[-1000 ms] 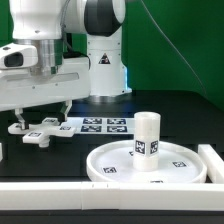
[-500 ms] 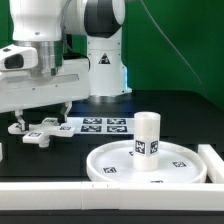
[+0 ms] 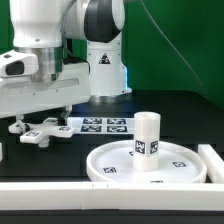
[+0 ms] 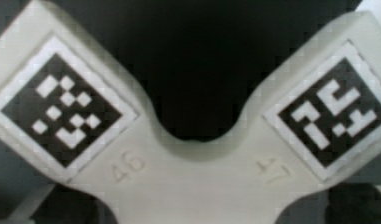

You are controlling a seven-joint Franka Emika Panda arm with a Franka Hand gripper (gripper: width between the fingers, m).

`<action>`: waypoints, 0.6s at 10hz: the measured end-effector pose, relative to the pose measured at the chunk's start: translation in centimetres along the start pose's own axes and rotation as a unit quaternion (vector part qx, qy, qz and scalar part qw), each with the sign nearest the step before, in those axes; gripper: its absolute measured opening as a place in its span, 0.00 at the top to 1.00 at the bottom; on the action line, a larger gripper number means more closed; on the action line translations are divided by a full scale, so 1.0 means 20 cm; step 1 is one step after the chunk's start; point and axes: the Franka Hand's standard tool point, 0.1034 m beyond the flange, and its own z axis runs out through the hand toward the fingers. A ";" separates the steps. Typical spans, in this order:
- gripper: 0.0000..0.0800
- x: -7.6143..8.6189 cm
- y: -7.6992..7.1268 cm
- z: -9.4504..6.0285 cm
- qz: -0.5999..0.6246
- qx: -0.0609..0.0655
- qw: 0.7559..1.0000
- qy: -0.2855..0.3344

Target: Assemble round table

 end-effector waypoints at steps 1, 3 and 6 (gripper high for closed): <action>0.19 0.00 0.00 0.00 0.000 0.000 1.000 0.000; 0.35 0.00 0.00 0.00 0.001 0.000 1.000 0.000; 0.44 0.00 0.00 0.00 0.001 0.000 1.000 0.000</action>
Offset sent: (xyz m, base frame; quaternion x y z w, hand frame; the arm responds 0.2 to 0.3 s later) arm 0.0008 -0.0004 0.0024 -0.0021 0.0056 0.0067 1.0000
